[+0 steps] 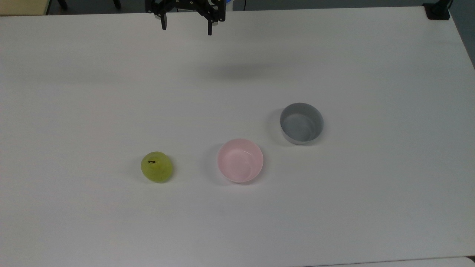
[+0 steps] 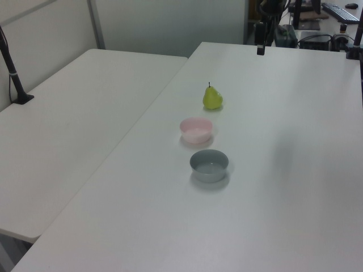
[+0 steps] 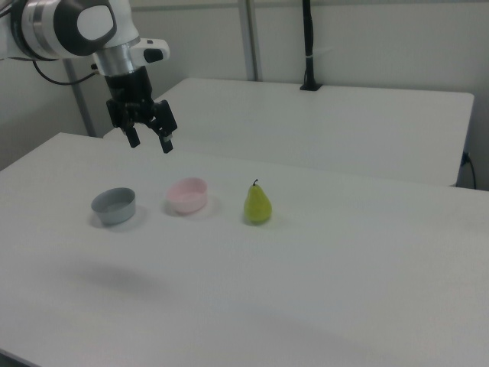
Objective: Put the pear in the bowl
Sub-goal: 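Move the open gripper down over the green pear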
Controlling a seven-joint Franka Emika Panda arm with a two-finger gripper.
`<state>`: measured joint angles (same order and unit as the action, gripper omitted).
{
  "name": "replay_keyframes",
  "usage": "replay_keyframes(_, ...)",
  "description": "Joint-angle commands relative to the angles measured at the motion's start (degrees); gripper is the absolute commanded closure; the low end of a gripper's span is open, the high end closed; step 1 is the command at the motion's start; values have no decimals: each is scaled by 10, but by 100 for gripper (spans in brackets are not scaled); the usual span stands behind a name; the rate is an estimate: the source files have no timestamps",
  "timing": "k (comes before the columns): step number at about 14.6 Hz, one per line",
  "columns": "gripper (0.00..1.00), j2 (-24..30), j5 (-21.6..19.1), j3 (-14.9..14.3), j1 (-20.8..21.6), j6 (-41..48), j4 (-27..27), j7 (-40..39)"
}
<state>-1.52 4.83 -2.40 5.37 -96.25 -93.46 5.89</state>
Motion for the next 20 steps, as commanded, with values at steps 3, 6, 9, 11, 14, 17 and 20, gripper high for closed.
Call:
replay_keyframes(3, 0, 15, -2, -14, 10, 7, -15, 10)
replay_keyframes(6, 0, 15, -2, -16, 10, 6, -15, 4)
replay_keyframes(9, 0, 7, -2, -16, 8, 3, -9, -16)
replay_keyframes(11, 0, 1, -3, -16, -4, -10, -5, -66)
replay_keyframes(14, 0, -15, -9, -16, -15, -30, -2, -119)
replay_keyframes(17, 0, -44, -8, -16, -28, -80, -2, -120)
replay_keyframes(20, 0, -103, -8, -16, -49, -135, 21, -120)
